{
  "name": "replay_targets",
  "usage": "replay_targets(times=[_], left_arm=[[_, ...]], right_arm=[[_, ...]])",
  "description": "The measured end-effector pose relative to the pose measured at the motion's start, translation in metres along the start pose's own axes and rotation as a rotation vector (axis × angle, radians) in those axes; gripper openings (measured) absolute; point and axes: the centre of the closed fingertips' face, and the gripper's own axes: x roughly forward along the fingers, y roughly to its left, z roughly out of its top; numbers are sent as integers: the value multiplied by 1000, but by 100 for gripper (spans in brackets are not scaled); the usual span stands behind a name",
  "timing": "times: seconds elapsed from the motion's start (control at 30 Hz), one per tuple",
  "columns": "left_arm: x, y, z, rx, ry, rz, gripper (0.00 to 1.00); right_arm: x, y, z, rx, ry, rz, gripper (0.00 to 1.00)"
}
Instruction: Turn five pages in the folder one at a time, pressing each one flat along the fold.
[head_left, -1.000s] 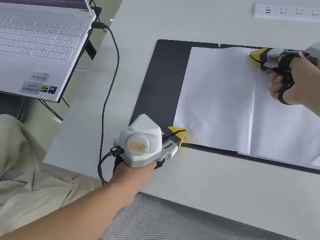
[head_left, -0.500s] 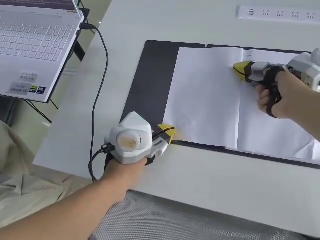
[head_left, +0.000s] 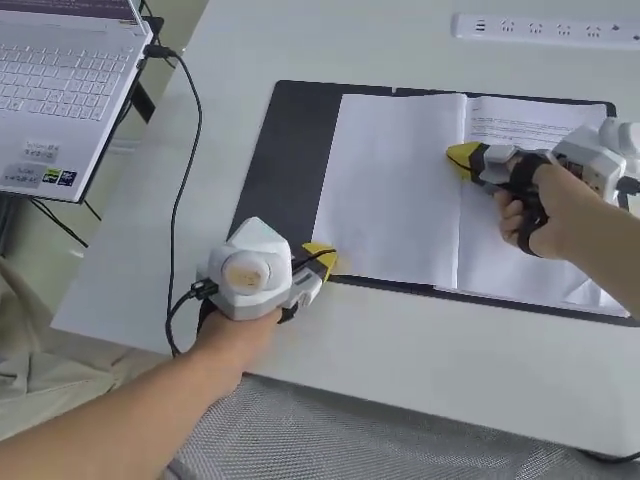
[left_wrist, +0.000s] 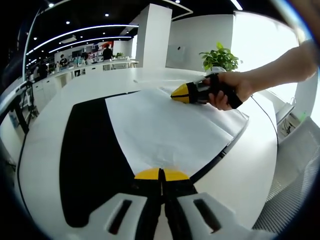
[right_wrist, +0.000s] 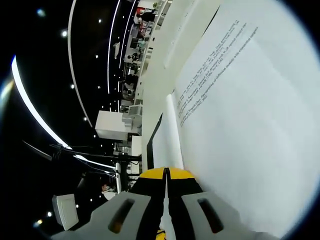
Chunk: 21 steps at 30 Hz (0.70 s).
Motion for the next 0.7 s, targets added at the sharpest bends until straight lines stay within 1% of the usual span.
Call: replay_targets(times=[0.07, 0.13, 0.17, 0.5, 0.7], left_arm=[[0, 0, 0, -1, -2, 1, 0], [-1, -1, 0, -2, -3, 1, 0], [-1, -1, 0, -1, -2, 2, 0], [-1, -1, 0, 4, 1, 3, 0], [-2, -1, 1, 9, 2, 2, 0]], right_arm=[[-4, -1, -5, 1, 10, 3, 0], [-8, -2, -15, -4, 39, 4, 0], [-10, -3, -20, -12, 45, 5, 0], [-26, -7, -49, 14, 70, 23, 0], [-34, -8, -64, 20, 85, 28, 0]])
